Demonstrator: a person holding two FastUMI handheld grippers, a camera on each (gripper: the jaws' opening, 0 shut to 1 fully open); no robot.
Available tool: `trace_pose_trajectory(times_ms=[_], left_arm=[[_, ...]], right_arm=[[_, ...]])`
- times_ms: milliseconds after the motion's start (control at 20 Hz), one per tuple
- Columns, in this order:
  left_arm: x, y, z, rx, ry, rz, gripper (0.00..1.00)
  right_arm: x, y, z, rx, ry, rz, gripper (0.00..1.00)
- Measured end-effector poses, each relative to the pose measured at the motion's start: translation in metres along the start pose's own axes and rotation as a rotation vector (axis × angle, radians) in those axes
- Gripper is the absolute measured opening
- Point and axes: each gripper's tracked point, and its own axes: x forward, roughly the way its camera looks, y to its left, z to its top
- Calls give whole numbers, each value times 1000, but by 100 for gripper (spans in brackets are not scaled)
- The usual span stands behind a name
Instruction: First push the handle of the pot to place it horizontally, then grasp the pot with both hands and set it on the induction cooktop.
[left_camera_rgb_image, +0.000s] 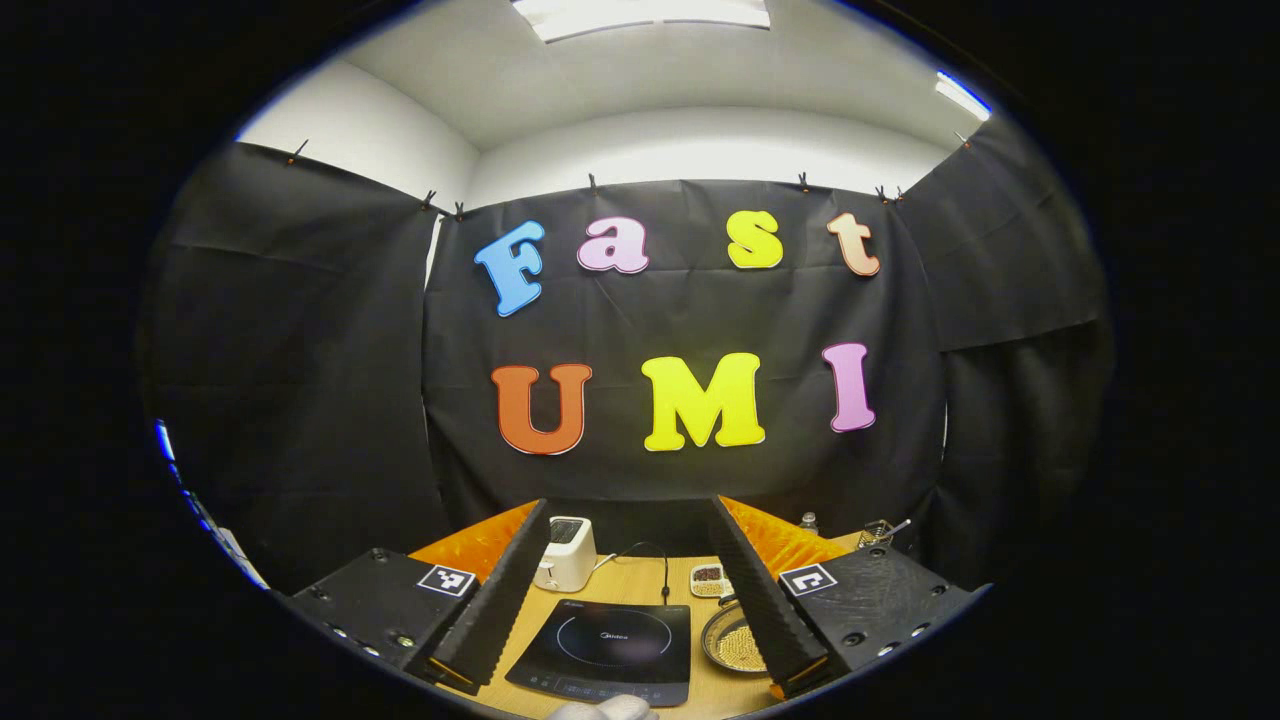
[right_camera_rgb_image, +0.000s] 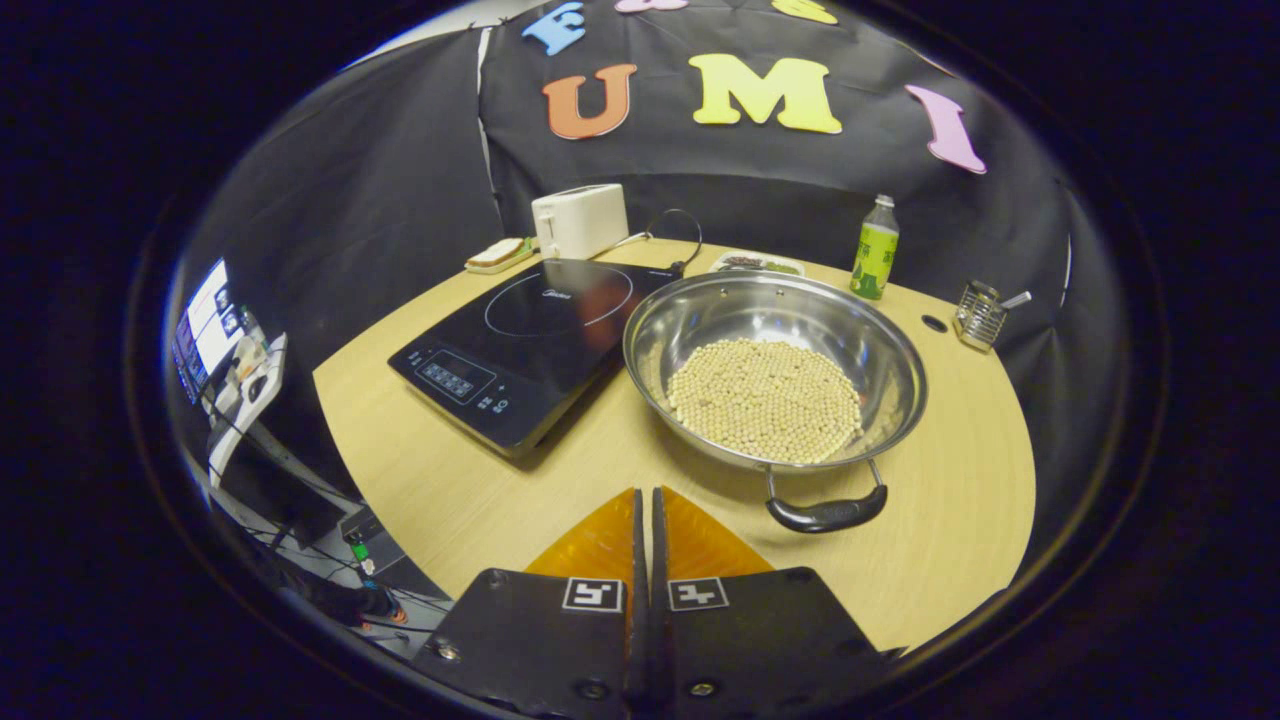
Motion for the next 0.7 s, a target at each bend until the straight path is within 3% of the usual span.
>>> trace_pose_trajectory(times_ms=[350, 400, 700], left_arm=[[11, 10, -1, 14, 6, 39, 94], [12, 11, -2, 16, 10, 46, 94], [16, 18, -7, 28, 22, 79, 95]], right_arm=[[29, -29, -9, 17, 70, -38, 4], [31, -34, -10, 28, 77, -43, 0], [29, -47, -13, 26, 85, -45, 1]])
